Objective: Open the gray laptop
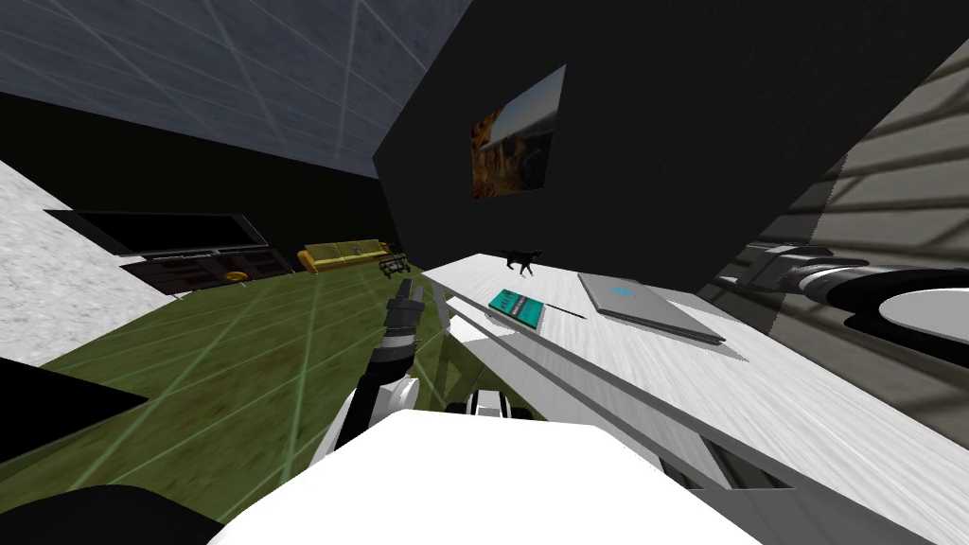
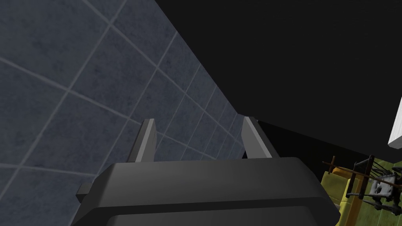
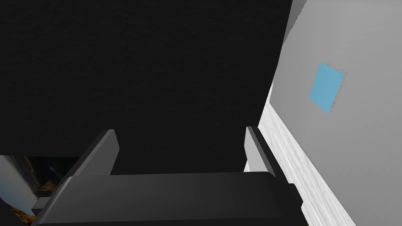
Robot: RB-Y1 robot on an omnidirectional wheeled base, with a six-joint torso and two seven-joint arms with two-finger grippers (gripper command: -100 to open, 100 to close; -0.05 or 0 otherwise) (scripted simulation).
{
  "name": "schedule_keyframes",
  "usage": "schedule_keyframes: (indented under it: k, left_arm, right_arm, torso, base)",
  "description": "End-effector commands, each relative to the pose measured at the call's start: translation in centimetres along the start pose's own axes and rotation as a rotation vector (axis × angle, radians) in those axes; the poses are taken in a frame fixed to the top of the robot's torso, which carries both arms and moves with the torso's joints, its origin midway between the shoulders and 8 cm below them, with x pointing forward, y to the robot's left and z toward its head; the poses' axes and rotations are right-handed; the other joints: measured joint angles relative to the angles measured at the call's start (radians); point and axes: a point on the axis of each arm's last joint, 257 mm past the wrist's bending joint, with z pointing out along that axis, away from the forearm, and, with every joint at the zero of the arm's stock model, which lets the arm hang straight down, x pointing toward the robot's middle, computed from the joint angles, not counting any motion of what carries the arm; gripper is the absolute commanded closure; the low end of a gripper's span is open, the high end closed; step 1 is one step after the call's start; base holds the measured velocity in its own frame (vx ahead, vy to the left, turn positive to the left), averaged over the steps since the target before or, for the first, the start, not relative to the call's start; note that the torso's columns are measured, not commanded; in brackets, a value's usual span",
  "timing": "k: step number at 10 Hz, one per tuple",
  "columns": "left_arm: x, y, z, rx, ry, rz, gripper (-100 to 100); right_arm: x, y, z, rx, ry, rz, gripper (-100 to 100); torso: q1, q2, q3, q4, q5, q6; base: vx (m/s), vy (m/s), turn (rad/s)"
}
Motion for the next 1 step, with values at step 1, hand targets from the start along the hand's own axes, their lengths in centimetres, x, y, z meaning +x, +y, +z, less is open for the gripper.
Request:
schedule_keyframes:
  k: [1]
  left_arm:
    - [0.00, 0.00, 0.00, 0.000, 0.000, 0.000, 0]
  right_arm:
    - [0.00, 0.00, 0.00, 0.000, 0.000, 0.000, 0]
  torso:
    - [0.000, 0.000, 0.000, 0.000, 0.000, 0.000]
  base:
    - [0.000, 0.000, 0.000]
